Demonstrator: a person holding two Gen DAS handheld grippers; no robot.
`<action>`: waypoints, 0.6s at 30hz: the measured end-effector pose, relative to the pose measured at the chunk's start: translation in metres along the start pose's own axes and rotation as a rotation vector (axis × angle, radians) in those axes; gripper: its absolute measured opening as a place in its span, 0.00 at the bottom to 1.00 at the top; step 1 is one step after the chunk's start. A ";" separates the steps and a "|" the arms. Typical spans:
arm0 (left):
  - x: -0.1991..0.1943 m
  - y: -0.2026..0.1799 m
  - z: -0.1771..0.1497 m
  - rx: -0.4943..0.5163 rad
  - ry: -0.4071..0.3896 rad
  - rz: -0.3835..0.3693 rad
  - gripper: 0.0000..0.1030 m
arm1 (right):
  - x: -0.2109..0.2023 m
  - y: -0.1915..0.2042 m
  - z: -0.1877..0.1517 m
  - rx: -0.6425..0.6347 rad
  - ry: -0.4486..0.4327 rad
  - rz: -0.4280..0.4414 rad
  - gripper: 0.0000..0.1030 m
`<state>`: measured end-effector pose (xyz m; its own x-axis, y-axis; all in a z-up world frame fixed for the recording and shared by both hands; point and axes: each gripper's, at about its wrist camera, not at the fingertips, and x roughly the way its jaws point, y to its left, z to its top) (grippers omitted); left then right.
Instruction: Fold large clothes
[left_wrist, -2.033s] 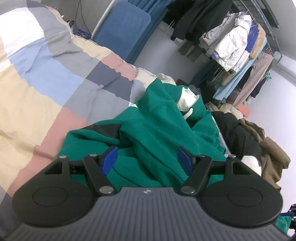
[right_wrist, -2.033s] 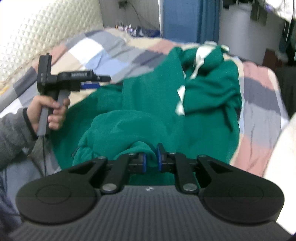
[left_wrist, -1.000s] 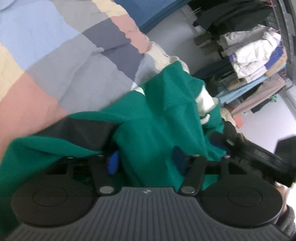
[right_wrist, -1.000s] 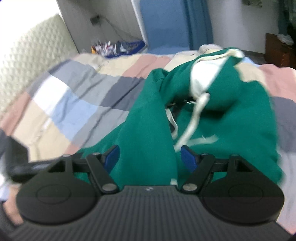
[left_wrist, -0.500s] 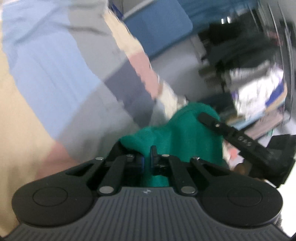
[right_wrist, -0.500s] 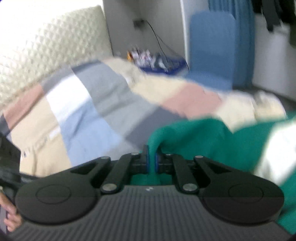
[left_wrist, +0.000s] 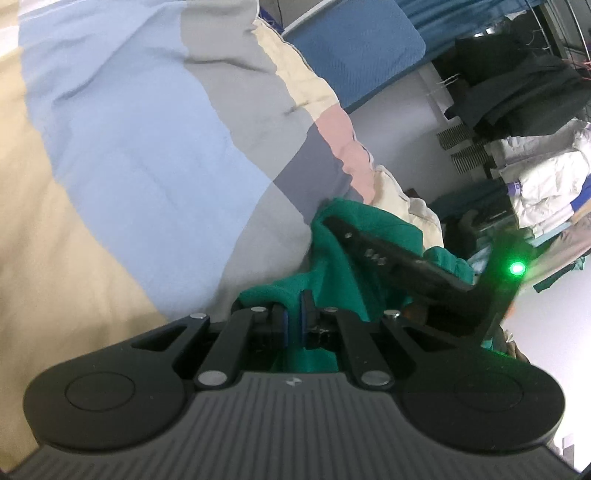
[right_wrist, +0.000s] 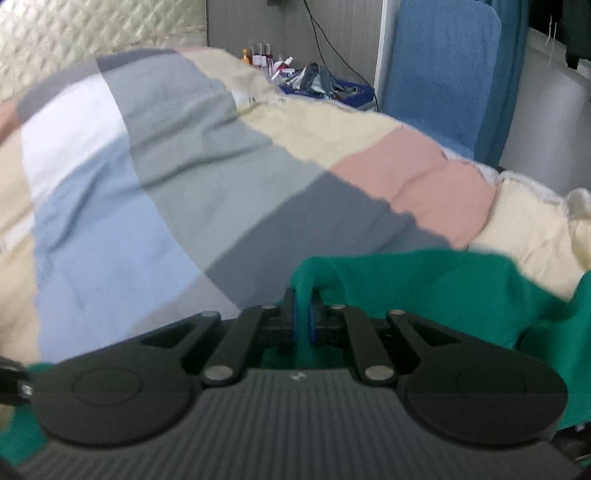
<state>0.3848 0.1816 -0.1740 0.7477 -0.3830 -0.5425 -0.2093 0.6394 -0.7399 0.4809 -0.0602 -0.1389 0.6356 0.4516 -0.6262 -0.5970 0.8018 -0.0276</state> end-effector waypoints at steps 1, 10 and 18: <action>0.001 0.000 0.000 0.000 0.004 0.000 0.09 | 0.002 0.001 -0.003 0.005 0.004 -0.005 0.10; -0.031 -0.041 -0.018 0.210 -0.047 0.086 0.53 | -0.039 -0.012 -0.006 0.197 0.012 0.047 0.50; -0.089 -0.084 -0.050 0.389 -0.169 0.140 0.61 | -0.143 -0.007 -0.038 0.213 -0.047 0.040 0.50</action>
<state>0.3047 0.1285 -0.0831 0.8285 -0.1812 -0.5299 -0.0870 0.8930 -0.4415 0.3758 -0.1447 -0.0786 0.6381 0.4987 -0.5867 -0.5084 0.8451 0.1654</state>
